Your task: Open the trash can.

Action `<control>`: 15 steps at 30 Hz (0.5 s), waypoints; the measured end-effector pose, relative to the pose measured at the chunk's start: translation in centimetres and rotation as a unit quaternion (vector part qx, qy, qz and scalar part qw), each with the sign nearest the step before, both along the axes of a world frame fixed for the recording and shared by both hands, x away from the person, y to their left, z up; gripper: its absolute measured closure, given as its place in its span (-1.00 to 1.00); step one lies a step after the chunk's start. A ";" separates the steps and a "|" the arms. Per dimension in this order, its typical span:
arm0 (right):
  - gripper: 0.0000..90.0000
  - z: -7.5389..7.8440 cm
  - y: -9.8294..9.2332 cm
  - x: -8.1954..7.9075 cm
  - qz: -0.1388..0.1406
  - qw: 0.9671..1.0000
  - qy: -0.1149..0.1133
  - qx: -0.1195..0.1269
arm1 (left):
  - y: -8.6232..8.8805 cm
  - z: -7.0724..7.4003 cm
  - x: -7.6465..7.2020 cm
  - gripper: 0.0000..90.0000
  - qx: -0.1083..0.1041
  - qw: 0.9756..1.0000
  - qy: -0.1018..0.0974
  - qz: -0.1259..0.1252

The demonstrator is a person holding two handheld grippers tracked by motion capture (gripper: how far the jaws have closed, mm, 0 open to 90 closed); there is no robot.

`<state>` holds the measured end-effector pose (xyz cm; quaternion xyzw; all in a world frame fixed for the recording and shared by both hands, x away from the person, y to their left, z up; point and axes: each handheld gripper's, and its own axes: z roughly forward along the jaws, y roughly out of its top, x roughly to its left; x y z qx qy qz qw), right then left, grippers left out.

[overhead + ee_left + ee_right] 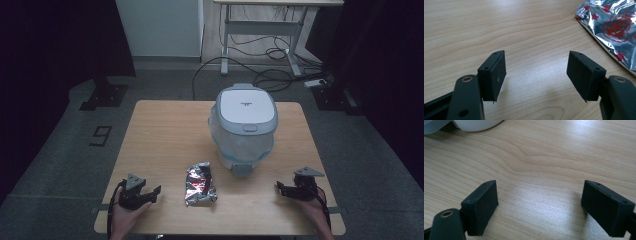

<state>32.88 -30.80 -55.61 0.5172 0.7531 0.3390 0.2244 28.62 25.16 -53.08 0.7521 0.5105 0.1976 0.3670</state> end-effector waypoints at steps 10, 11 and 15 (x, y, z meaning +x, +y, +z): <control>-0.51 0.5 -0.3 -0.3 -0.017 1.000 -0.004 0.023 | -0.2 0.1 0.0 -0.26 -0.005 1.000 -0.002 -0.012; -0.49 0.6 -0.4 -0.4 -0.020 0.999 -0.007 0.026 | -0.3 0.1 0.0 -0.26 -0.005 1.000 -0.001 -0.013; -0.41 1.1 -0.6 -0.6 -0.025 0.999 -0.022 0.034 | -0.3 0.0 0.1 -0.26 -0.006 1.000 0.001 -0.015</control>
